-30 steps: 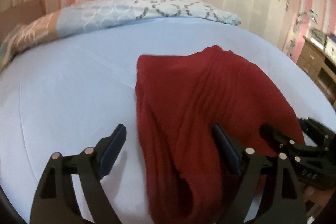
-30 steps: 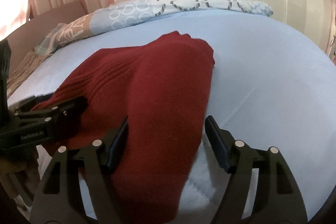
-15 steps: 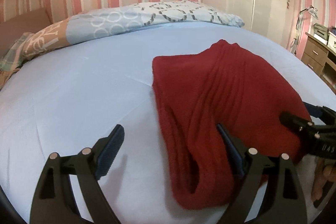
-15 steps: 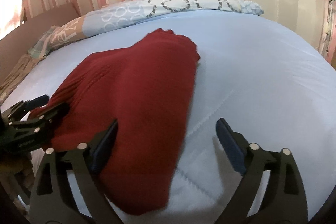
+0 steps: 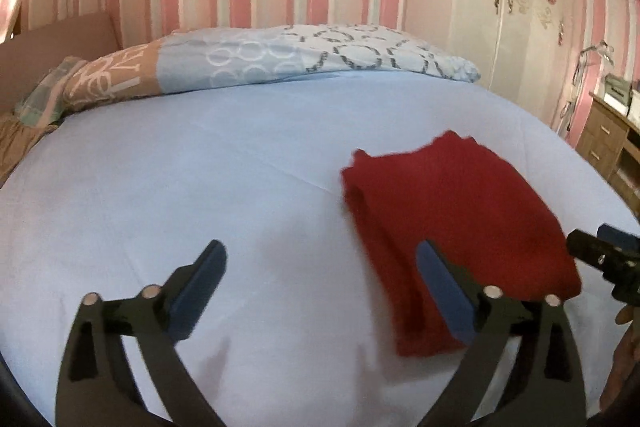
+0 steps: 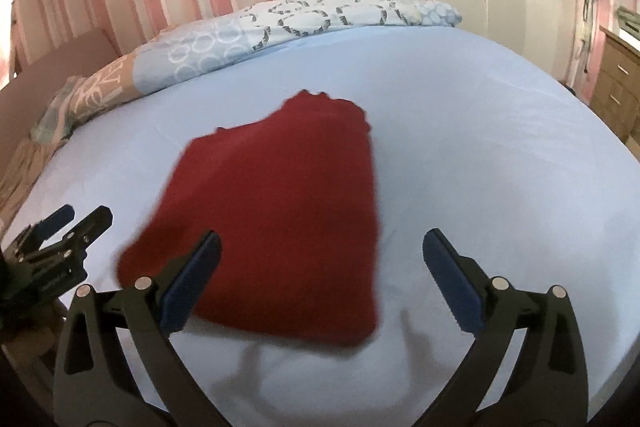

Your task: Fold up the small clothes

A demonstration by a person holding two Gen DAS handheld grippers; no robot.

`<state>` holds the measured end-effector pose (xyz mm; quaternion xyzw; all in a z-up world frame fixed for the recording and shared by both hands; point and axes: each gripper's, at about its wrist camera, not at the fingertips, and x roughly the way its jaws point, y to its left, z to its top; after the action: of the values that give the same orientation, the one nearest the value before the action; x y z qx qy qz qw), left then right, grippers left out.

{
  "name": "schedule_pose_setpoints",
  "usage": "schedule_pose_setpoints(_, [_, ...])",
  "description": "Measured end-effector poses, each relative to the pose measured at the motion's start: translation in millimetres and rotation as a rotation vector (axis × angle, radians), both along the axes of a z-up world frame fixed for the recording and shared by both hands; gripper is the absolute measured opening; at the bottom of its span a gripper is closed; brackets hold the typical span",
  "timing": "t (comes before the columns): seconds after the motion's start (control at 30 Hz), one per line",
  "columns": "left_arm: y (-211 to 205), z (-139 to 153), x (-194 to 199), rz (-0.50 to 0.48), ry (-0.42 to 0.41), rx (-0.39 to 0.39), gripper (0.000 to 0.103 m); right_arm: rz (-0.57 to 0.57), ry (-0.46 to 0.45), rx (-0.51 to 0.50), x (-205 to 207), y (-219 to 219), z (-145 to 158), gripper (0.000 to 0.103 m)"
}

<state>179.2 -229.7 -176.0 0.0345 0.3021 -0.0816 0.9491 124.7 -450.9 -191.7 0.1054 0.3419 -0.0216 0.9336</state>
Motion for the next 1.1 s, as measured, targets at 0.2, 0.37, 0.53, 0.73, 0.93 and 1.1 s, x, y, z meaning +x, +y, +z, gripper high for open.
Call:
schedule_pose_setpoints(0.2, [78, 55, -36, 0.164, -0.008, 0.019, 0.101, 0.064, -0.037, -0.086, -19, 100, 49, 0.100])
schedule_pose_setpoints(0.37, [128, 73, -75, 0.255, -0.021, 0.052, 0.101, 0.125, -0.046, -0.217, -47, 165, 75, 0.100])
schedule_pose_setpoints(0.53, [156, 75, -116, 0.230, -0.028, 0.018, 0.101, 0.159, -0.102, -0.228, -83, 196, 96, 0.100])
schedule_pose_setpoints(0.73, [155, 87, -142, 0.183, -0.068, 0.008, 0.101, 0.159, -0.114, -0.170, -94, 203, 102, 0.100])
schedule_pose_setpoints(0.93, [154, 102, -149, 0.180, -0.090, -0.022, 0.101, 0.149, -0.144, -0.144, -99, 201, 108, 0.100])
schedule_pose_setpoints(1.1, [156, 108, -149, 0.194, -0.100, -0.023, 0.101, 0.147, -0.165, -0.110, -103, 194, 108, 0.100])
